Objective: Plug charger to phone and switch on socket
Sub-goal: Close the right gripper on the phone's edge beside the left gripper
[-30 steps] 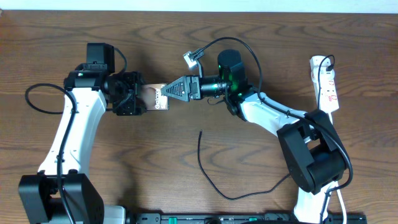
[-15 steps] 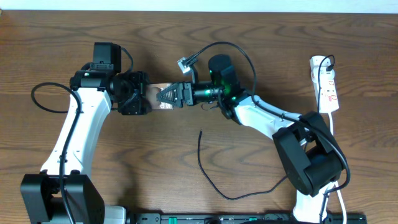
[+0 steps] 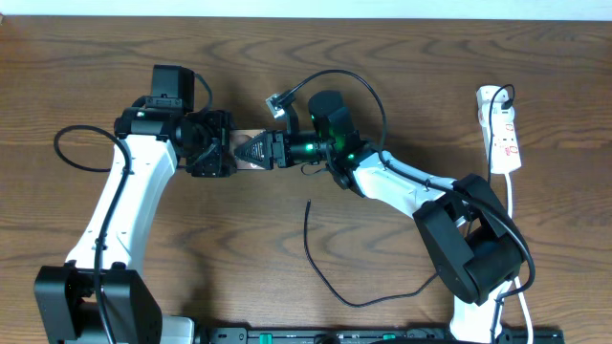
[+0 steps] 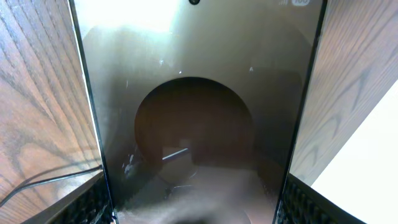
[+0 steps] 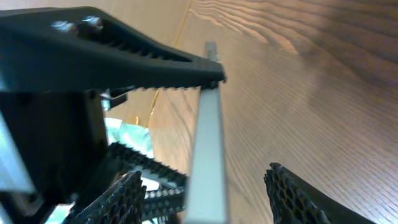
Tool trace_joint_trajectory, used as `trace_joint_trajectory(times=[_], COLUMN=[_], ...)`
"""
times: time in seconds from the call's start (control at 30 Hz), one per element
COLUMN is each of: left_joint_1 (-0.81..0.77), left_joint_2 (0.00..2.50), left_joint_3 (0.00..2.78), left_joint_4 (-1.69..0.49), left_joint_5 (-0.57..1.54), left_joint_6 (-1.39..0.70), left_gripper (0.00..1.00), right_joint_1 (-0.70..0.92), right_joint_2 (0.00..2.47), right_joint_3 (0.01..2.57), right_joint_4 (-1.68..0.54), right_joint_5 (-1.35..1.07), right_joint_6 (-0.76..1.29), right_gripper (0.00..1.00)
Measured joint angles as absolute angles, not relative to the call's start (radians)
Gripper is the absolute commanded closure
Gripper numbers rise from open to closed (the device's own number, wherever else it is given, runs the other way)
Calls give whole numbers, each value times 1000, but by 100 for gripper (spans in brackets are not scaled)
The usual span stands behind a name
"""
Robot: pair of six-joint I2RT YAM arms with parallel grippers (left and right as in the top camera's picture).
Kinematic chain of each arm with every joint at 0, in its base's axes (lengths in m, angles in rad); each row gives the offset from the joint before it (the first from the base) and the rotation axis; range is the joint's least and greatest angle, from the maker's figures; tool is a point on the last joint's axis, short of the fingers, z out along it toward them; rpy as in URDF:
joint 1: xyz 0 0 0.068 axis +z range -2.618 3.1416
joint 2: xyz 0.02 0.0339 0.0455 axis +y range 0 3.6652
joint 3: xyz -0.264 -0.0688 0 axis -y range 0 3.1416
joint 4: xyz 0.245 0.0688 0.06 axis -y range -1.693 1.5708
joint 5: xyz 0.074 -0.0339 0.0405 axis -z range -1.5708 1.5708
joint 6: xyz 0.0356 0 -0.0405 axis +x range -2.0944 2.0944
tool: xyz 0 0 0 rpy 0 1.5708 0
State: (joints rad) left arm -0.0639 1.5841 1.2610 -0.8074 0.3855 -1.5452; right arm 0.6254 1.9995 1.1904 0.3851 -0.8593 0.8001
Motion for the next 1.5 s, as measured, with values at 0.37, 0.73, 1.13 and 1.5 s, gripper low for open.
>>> trace_joint_trajectory(times=[0.37,0.73,1.13,1.5], left_joint_1=[-74,-94,-101,-101], left_joint_2=[1584,1584,1584,1584], left_joint_3=[1261,1261,1261,1261], left_joint_4=[-805,-805,-805,-805], left_joint_5=[380,334,330,330], left_joint_6=[-1545,-1545,-1545,-1545], left_gripper=[93,93,93,93], right_joint_1=[627,627,627,628], right_joint_2=[2000,2000,2000,2000], right_joint_3=[1190,1190,1190,1190], right_joint_4=[371,371,371,371], right_joint_5=[-823,-814,-813,-813], right_joint_6=[800,804,811,812], right_gripper=[46,48,61,65])
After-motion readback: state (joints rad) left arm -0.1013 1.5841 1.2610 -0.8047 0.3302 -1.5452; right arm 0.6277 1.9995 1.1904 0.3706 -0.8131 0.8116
